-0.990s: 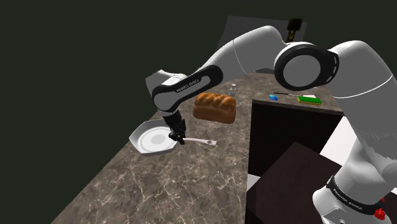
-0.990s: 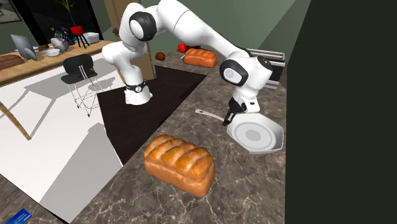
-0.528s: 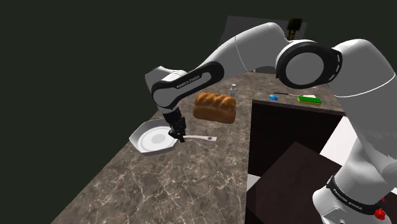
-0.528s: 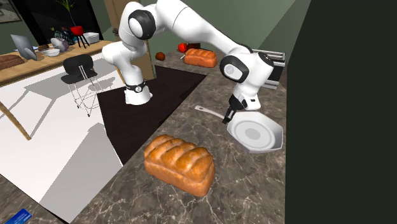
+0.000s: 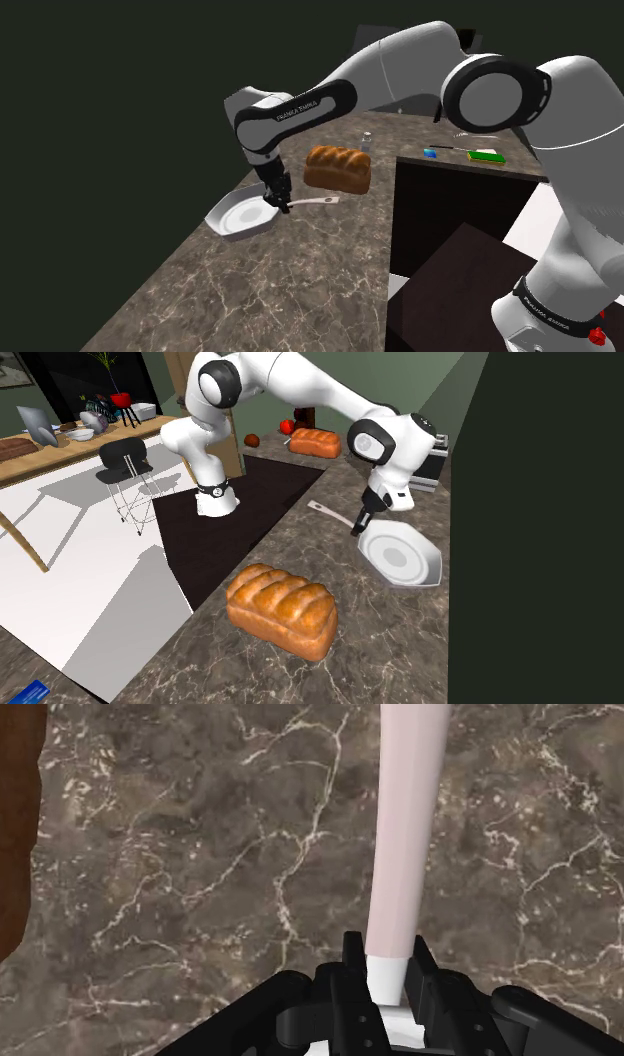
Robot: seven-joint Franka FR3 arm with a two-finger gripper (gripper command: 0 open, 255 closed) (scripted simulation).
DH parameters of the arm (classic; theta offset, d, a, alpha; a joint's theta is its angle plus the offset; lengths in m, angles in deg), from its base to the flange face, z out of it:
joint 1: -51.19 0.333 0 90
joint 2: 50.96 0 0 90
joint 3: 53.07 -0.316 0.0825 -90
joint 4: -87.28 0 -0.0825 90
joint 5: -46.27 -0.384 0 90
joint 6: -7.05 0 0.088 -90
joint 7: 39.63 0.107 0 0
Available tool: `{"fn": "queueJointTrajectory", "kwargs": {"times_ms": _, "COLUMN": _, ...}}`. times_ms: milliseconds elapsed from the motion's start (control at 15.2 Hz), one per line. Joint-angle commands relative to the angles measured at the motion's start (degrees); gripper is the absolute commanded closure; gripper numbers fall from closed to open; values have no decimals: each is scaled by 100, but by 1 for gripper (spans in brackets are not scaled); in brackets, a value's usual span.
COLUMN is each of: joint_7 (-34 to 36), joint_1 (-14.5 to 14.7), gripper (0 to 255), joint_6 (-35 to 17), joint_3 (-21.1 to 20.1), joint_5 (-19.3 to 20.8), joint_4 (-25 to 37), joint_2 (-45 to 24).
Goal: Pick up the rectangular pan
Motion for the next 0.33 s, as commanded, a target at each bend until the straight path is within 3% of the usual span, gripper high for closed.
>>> {"fn": "queueJointTrajectory", "kwargs": {"times_ms": 0, "joint_7": -10, "joint_1": 1, "gripper": 255, "joint_6": 129, "joint_3": -5, "joint_5": -8, "joint_4": 95, "joint_2": 42}}
{"fn": "queueJointTrajectory", "kwargs": {"times_ms": 264, "joint_7": -18, "joint_1": 2, "gripper": 255, "joint_6": 259, "joint_3": -10, "joint_5": -17, "joint_4": 170, "joint_2": 98}}
